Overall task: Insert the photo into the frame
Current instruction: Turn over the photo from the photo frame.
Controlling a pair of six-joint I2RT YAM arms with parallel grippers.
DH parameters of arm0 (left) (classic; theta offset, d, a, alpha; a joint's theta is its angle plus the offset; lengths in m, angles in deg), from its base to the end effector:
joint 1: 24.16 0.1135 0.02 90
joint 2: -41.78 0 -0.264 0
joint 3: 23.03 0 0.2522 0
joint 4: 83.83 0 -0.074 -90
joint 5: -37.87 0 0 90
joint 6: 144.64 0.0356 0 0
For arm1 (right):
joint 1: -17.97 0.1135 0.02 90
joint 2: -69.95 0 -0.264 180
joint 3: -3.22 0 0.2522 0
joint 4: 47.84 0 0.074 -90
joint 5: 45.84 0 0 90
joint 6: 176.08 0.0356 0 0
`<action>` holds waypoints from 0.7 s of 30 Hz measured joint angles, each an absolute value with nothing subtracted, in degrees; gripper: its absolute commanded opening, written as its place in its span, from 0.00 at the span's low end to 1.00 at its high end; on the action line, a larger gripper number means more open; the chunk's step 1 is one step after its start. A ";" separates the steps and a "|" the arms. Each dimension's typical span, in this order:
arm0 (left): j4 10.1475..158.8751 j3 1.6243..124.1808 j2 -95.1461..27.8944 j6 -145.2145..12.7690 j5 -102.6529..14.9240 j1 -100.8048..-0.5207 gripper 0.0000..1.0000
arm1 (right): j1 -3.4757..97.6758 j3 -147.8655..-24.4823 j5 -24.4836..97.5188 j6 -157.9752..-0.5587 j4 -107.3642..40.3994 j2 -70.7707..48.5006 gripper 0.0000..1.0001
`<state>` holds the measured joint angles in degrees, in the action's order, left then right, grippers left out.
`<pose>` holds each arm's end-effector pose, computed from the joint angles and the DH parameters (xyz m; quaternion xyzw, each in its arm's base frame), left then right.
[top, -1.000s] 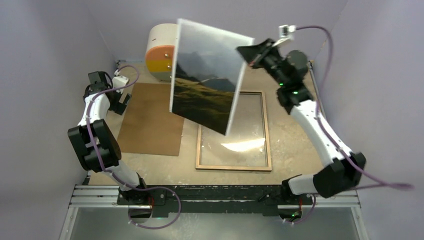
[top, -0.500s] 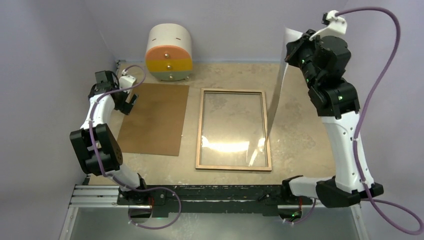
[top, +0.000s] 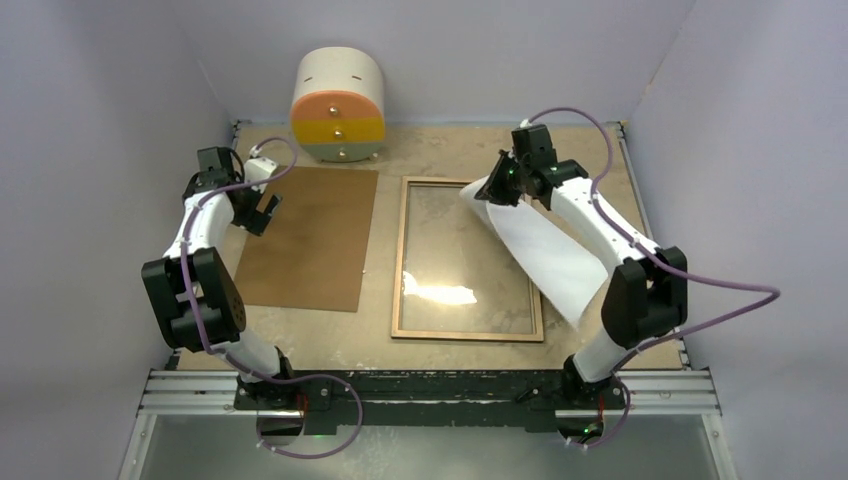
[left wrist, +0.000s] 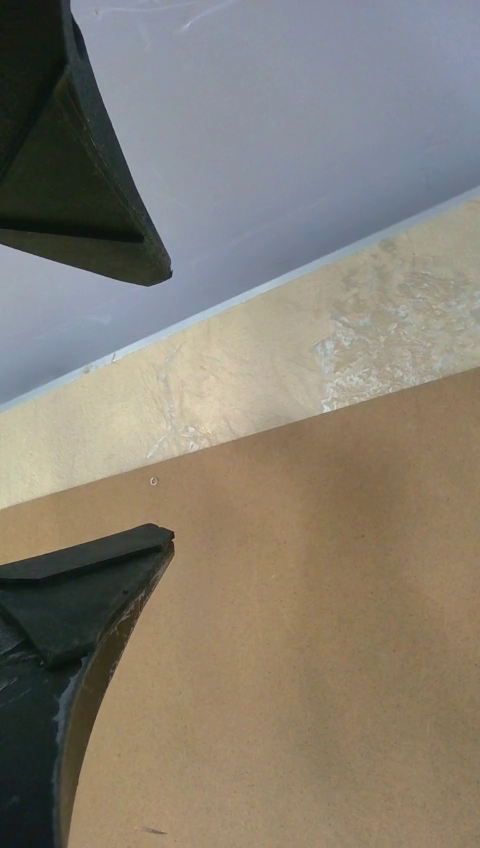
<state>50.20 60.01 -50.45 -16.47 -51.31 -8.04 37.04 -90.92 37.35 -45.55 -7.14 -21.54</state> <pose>0.3285 0.0944 0.2471 0.1846 0.9361 0.1305 0.2695 0.3435 0.1232 0.3217 0.1415 0.8866 0.2636 0.3529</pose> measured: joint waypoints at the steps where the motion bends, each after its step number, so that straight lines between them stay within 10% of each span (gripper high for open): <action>1: 50.38 59.77 -50.34 -16.47 -51.37 -8.09 1.00 | 37.00 -90.24 35.67 -43.41 -8.06 -22.78 0.00; 21: 51.64 58.30 -49.75 -16.01 -51.96 -8.24 1.00 | 46.05 -88.49 55.45 -13.59 -21.50 -25.65 0.00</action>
<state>51.64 58.30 -49.75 -16.01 -51.96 -8.24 46.05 -88.49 55.45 -13.59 -21.50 -25.65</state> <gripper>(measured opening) 0.996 0.004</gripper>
